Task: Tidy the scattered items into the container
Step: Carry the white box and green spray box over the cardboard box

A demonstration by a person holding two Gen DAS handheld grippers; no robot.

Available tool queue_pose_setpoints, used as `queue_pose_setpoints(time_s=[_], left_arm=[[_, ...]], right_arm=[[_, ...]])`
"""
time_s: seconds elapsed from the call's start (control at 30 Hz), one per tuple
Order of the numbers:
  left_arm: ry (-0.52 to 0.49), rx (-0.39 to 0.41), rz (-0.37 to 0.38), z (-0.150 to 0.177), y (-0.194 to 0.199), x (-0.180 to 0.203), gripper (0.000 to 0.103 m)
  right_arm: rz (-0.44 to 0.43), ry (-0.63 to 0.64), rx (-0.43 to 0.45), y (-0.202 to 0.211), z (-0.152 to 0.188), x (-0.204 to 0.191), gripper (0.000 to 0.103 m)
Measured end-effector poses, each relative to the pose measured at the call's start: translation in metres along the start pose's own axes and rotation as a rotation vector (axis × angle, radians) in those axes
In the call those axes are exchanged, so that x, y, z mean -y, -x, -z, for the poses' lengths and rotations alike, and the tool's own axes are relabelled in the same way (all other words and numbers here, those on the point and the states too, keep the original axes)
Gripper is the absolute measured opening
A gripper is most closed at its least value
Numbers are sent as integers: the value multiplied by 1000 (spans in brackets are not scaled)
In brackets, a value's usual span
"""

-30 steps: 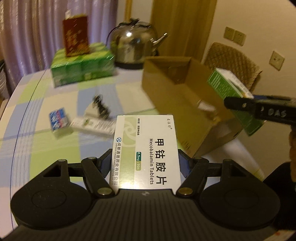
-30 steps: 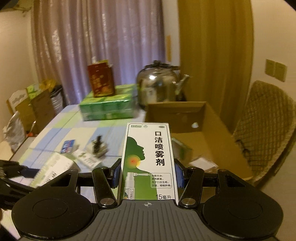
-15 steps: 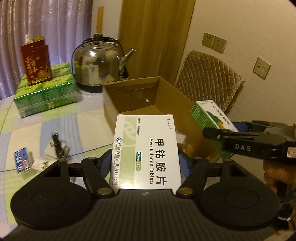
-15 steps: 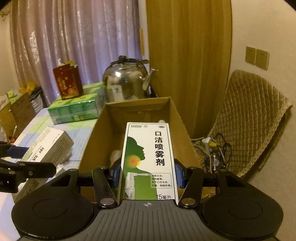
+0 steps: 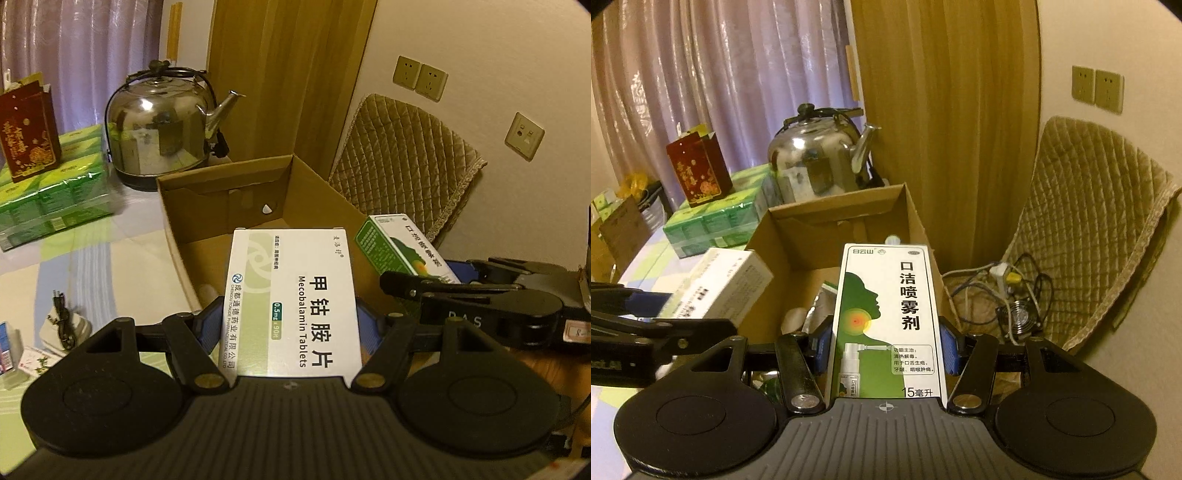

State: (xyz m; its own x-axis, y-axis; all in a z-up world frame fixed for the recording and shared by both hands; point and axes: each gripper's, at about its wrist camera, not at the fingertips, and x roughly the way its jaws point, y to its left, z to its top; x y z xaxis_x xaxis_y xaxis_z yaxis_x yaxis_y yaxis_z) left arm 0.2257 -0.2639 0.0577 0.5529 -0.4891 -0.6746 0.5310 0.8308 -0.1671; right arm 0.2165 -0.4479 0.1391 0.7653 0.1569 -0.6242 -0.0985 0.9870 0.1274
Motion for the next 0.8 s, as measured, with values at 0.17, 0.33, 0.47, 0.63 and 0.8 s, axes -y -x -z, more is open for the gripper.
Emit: queue_pose_setpoints(time_s=[0.17, 0.33, 0.47, 0.63, 0.8], left_arm=[[-26, -39, -6, 0, -24, 4, 67], [-56, -56, -14, 3, -40, 6, 67], [-67, -59, -12, 5, -47, 8, 67], [-73, -64, -10, 6, -52, 9, 67], [-62, -68, -6, 6, -55, 7, 67]], right_arm=[[0, -42, -7, -6, 0, 10, 53], [-1, -58, -11, -9, -1, 16, 53], [-6, -64, -15, -13, 0, 16, 53], [-11, -75, -19, -16, 2, 16, 53], [-9, -79, -17, -16, 1, 16, 53]])
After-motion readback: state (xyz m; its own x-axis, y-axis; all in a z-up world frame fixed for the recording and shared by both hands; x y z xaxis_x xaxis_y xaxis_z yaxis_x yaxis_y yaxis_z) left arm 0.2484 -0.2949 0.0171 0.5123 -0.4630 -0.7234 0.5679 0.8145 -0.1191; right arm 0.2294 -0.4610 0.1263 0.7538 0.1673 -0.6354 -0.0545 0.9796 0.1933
